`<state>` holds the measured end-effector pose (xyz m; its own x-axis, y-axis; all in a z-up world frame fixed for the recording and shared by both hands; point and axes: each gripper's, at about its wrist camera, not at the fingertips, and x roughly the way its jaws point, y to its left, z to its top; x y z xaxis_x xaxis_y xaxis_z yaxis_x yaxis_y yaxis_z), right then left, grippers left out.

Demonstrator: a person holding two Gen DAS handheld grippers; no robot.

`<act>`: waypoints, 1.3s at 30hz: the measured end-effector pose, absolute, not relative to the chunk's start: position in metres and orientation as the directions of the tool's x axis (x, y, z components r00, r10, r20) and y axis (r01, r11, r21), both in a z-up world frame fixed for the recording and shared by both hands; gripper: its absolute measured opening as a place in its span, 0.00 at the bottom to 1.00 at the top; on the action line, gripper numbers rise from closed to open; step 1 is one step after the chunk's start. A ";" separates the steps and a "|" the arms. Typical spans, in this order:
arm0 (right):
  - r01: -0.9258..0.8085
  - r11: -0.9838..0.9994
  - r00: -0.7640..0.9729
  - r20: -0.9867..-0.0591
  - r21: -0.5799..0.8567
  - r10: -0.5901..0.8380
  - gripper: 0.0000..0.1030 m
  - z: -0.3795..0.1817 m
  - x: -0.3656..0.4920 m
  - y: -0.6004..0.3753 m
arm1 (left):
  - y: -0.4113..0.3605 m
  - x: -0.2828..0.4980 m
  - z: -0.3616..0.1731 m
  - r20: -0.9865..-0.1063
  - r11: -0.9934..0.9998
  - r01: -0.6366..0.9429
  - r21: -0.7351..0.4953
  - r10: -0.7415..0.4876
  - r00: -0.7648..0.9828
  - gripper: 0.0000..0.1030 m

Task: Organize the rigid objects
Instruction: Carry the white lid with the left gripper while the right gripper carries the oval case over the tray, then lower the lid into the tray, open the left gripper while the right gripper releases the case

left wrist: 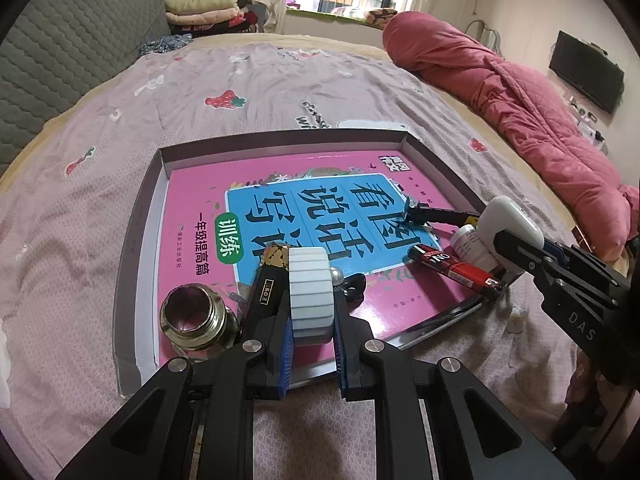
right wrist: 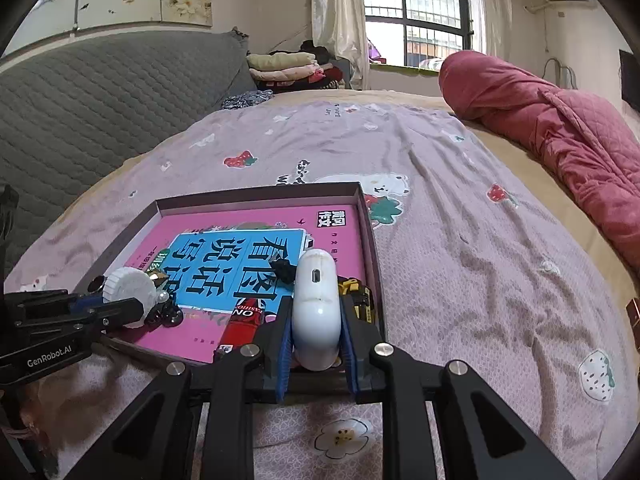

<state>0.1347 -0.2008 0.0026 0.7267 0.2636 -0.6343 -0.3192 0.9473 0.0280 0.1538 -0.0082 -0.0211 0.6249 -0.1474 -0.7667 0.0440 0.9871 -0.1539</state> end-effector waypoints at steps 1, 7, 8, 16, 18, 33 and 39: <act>-0.320 0.947 0.727 -0.635 0.025 0.263 0.21 0.002 0.134 -0.201 | -0.008 0.154 -0.021 -0.767 0.987 0.043 -0.154 -0.147 0.624 0.17; -0.324 0.946 0.725 -0.635 0.029 0.267 0.21 0.002 0.135 -0.201 | -0.008 0.154 -0.024 -0.772 0.989 0.034 -0.145 -0.135 0.621 0.17; -0.323 0.946 0.725 -0.635 0.030 0.267 0.21 0.002 0.135 -0.202 | -0.008 0.155 -0.024 -0.774 0.989 0.034 -0.143 -0.133 0.619 0.17; -0.329 0.943 0.712 -0.644 0.047 0.280 0.22 0.000 0.136 -0.202 | -0.007 0.154 -0.026 -0.783 0.993 0.010 -0.120 -0.101 0.614 0.17; -0.329 0.943 0.711 -0.643 0.053 0.284 0.22 0.000 0.136 -0.203 | -0.008 0.154 -0.026 -0.784 0.994 0.006 -0.113 -0.093 0.614 0.17; -0.286 0.957 0.749 -0.611 0.050 0.256 0.35 0.008 0.133 -0.212 | 0.000 0.146 -0.014 -0.772 0.993 -0.042 -0.112 -0.060 0.633 0.45; -0.255 0.966 0.783 -0.575 0.052 0.237 0.36 0.017 0.129 -0.220 | 0.006 0.142 -0.002 -0.754 0.991 -0.063 -0.114 -0.045 0.655 0.48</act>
